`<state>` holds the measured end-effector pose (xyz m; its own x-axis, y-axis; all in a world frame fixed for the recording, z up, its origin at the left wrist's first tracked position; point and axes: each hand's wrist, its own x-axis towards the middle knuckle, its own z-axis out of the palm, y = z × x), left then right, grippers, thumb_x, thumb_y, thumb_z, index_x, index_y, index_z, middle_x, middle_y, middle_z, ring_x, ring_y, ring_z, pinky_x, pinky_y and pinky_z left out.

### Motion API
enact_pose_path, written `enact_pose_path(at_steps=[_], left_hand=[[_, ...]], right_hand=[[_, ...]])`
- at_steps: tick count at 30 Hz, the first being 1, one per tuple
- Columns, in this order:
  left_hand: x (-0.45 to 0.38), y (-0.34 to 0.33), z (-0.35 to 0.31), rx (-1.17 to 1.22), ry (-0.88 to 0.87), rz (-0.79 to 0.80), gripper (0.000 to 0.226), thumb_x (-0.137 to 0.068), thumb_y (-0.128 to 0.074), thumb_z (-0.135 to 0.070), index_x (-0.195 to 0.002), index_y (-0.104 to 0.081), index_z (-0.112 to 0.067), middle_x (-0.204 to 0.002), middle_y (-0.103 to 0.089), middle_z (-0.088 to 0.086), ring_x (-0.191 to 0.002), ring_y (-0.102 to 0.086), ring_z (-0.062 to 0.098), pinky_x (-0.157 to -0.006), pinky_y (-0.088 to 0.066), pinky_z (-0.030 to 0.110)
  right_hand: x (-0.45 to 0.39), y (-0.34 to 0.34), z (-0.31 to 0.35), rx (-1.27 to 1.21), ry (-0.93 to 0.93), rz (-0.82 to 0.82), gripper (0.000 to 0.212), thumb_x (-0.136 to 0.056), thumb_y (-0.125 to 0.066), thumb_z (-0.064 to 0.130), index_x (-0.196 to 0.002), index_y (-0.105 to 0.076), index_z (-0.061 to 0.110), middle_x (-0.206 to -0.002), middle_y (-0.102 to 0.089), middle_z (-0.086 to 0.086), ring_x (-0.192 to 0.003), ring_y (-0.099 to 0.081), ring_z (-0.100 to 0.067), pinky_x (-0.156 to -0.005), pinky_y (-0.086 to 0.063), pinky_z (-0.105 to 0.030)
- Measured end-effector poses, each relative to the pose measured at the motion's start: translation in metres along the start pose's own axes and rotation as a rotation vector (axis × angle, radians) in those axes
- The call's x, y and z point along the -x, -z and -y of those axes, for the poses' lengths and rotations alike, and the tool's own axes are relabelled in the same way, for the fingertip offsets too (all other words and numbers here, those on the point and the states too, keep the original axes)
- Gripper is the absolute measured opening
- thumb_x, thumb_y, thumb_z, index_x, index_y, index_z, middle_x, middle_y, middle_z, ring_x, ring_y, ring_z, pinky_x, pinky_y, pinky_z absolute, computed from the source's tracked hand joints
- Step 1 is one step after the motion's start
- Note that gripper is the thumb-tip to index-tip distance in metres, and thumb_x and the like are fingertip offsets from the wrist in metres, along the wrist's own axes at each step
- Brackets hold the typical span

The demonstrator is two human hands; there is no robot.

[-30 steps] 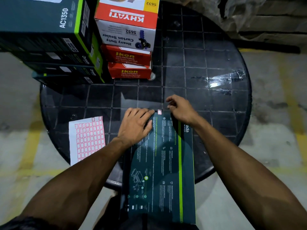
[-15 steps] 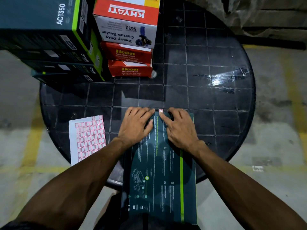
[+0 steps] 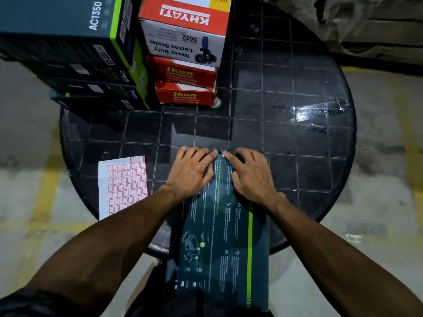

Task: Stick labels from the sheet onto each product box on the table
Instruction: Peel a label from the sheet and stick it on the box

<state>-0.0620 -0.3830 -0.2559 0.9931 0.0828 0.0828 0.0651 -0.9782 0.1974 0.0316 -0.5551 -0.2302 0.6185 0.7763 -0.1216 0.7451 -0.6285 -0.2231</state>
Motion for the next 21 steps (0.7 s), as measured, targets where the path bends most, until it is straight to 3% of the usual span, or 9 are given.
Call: enact_pose_path(at_steps=[16,21], left_hand=[[-0.001,-0.001,0.002,-0.030,-0.002,0.040,0.044,-0.092,-0.042,-0.034,-0.127,-0.059,-0.015,-0.117,-0.062,0.004,-0.101,-0.053,0.023,-0.088,-0.036,0.041],[-0.002,0.000,0.001,-0.025,0.008,0.060,0.044,-0.092,-0.041,-0.034,-0.127,-0.059,-0.015,-0.118,-0.062,0.004,-0.101,-0.054,0.024,-0.088,-0.036,0.042]], right_hand=[[-0.010,-0.004,0.004,-0.075,-0.083,-0.039,0.048,-0.079,-0.040,0.031,-0.118,-0.064,0.019,-0.104,-0.058,-0.006,-0.090,-0.054,-0.027,-0.080,-0.041,-0.040],[-0.018,0.002,0.002,-0.111,-0.096,0.036,0.054,-0.077,-0.033,0.037,-0.118,-0.065,0.021,-0.104,-0.057,-0.005,-0.092,-0.052,-0.026,-0.080,-0.038,-0.040]])
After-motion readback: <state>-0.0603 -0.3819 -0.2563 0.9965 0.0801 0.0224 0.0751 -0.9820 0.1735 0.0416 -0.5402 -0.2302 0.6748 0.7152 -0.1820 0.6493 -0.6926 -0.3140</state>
